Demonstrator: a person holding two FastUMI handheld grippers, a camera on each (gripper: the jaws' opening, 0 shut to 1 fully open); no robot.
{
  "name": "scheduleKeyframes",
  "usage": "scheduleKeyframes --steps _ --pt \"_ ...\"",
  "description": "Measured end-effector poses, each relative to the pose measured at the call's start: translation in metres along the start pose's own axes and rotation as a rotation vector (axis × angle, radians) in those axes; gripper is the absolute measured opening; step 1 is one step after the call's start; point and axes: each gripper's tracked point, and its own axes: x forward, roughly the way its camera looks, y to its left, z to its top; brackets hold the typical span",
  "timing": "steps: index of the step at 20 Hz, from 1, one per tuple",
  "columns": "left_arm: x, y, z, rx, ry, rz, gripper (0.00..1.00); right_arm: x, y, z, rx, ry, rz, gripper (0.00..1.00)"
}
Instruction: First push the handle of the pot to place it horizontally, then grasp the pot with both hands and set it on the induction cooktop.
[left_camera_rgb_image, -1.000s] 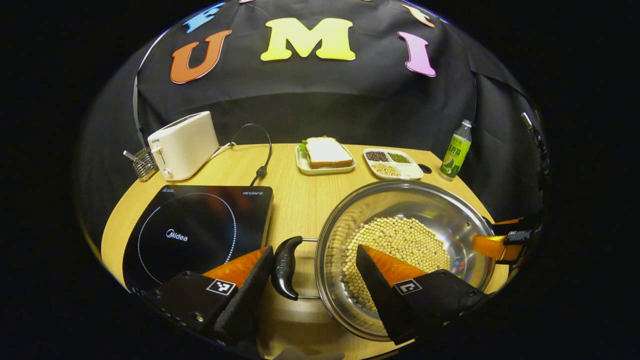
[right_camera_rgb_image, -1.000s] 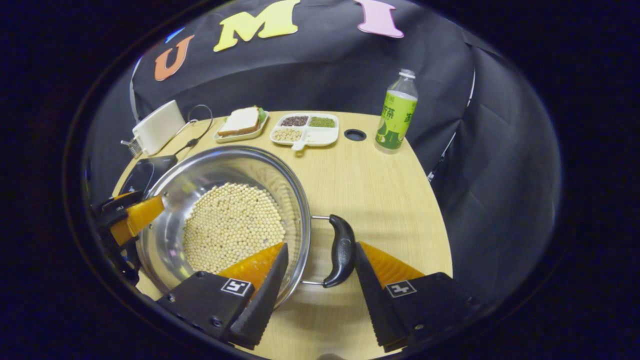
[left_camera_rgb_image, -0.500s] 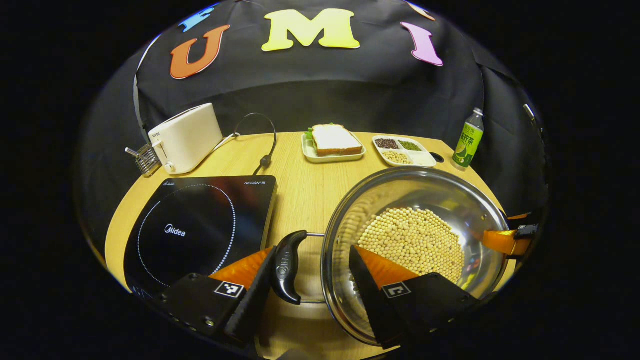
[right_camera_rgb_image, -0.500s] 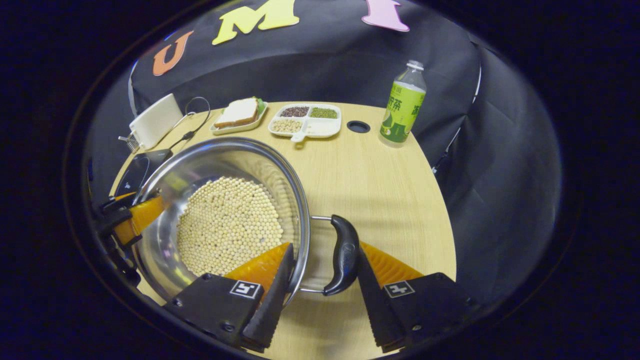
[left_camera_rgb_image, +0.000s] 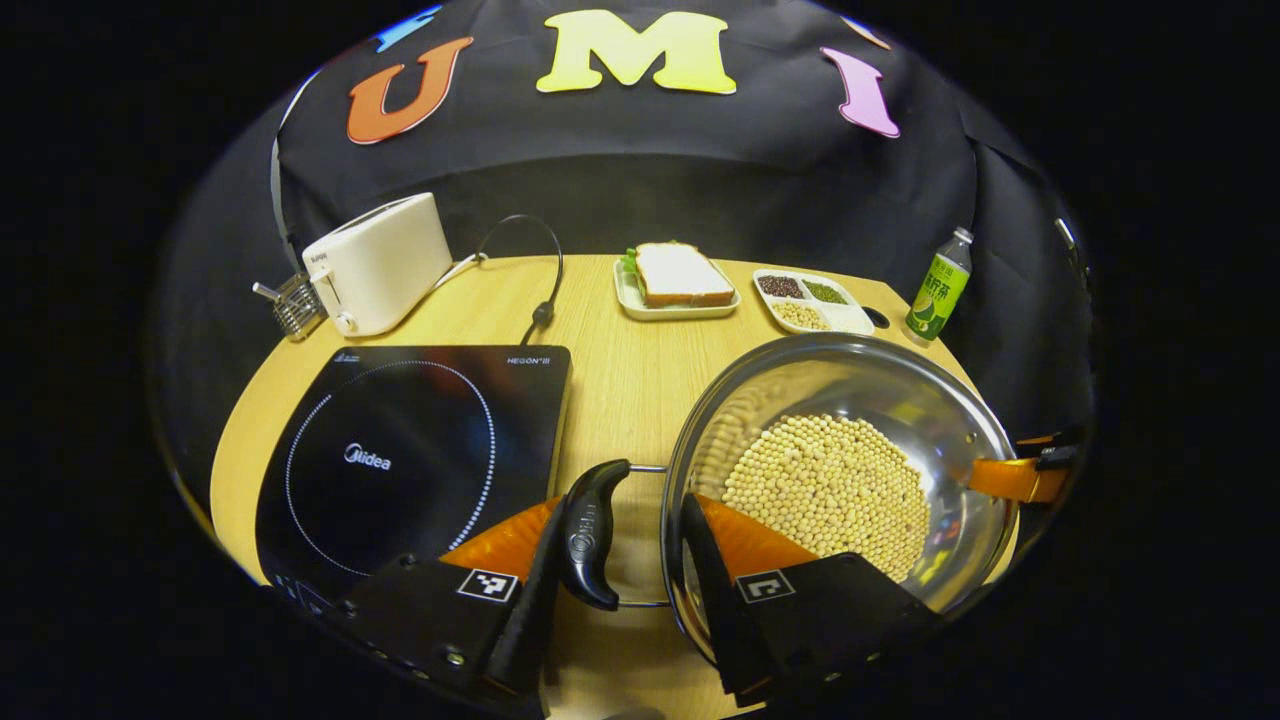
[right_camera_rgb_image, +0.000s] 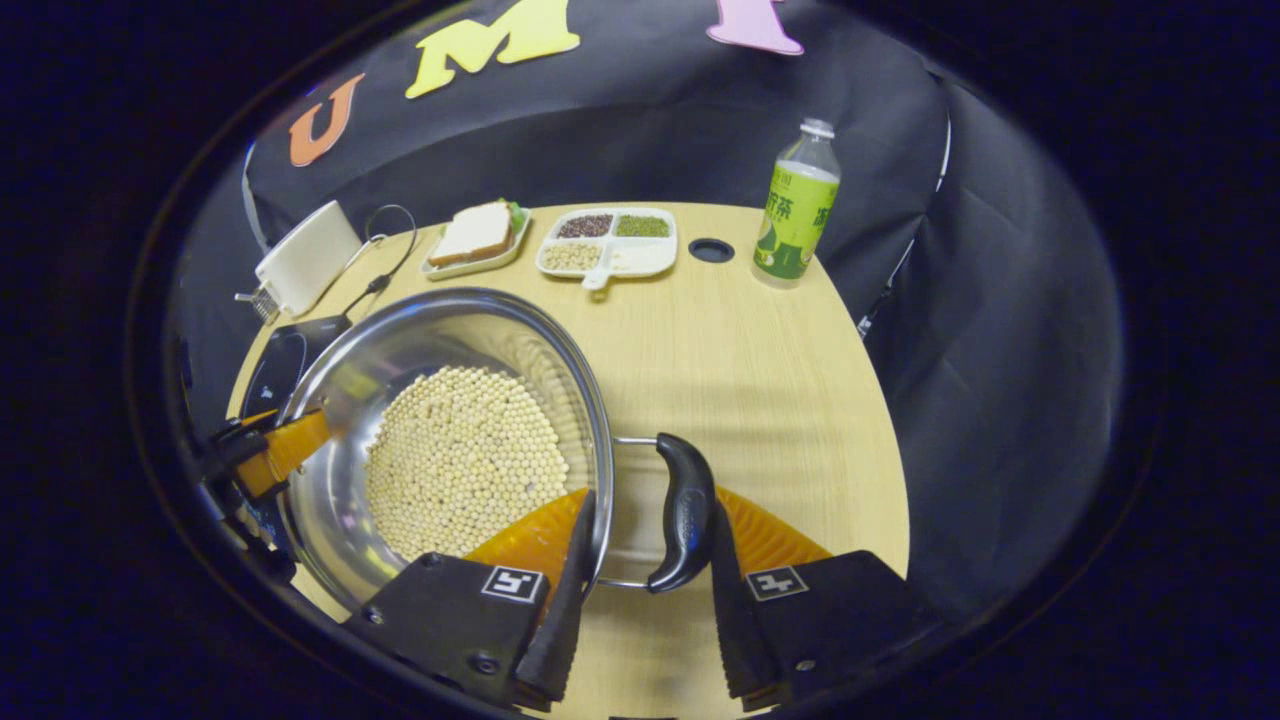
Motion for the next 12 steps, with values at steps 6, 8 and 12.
scheduleKeyframes --steps 6,8,12 --pt "-0.028 0.033 0.024 0.005 -0.046 0.006 0.64 -0.028 0.034 0.013 0.003 -0.04 0.016 0.58" --pt "-0.037 0.05 0.028 0.004 -0.058 0.011 0.64 -0.036 0.052 0.015 0.004 -0.048 0.025 0.58" --pt "-0.055 0.087 0.03 0.006 -0.071 0.025 0.64 -0.048 0.09 0.014 0.0 -0.058 0.039 0.58"
